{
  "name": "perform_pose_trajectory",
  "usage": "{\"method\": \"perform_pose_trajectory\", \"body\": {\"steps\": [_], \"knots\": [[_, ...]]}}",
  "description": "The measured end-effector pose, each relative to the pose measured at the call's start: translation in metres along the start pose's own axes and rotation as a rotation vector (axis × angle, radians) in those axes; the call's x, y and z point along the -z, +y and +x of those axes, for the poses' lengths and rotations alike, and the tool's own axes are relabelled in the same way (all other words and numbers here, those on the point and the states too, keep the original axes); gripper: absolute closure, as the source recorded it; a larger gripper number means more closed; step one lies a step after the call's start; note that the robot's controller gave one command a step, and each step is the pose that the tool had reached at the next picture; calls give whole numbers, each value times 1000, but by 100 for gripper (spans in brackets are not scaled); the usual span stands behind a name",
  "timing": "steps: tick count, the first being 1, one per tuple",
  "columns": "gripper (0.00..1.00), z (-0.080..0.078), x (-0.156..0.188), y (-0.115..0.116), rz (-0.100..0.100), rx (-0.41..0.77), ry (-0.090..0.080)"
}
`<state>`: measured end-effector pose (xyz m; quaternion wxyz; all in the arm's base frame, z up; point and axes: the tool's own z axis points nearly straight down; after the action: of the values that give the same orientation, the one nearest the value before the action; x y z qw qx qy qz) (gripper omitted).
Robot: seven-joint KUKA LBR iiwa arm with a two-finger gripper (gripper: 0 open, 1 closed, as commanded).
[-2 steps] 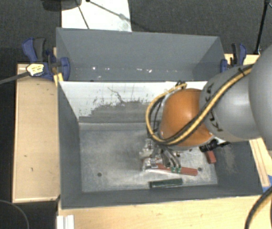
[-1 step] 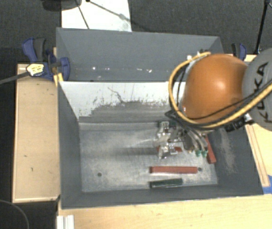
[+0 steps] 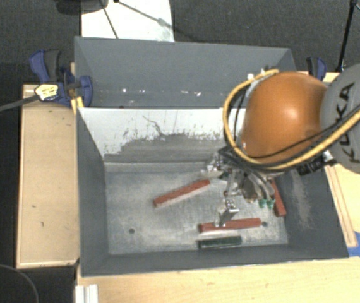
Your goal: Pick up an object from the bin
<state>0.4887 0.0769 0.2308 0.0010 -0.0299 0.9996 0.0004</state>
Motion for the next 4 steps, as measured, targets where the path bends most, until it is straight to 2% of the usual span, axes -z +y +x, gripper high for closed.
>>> {"method": "perform_pose_trajectory", "body": {"steps": [1,2,3,4], "knots": [[0,0,0,0,0,-2,0],[0,-1,-36,-7,0,82,-6],[0,-4,-95,-28,0,59,-6],[100,5,-154,-45,0,191,11]]}}
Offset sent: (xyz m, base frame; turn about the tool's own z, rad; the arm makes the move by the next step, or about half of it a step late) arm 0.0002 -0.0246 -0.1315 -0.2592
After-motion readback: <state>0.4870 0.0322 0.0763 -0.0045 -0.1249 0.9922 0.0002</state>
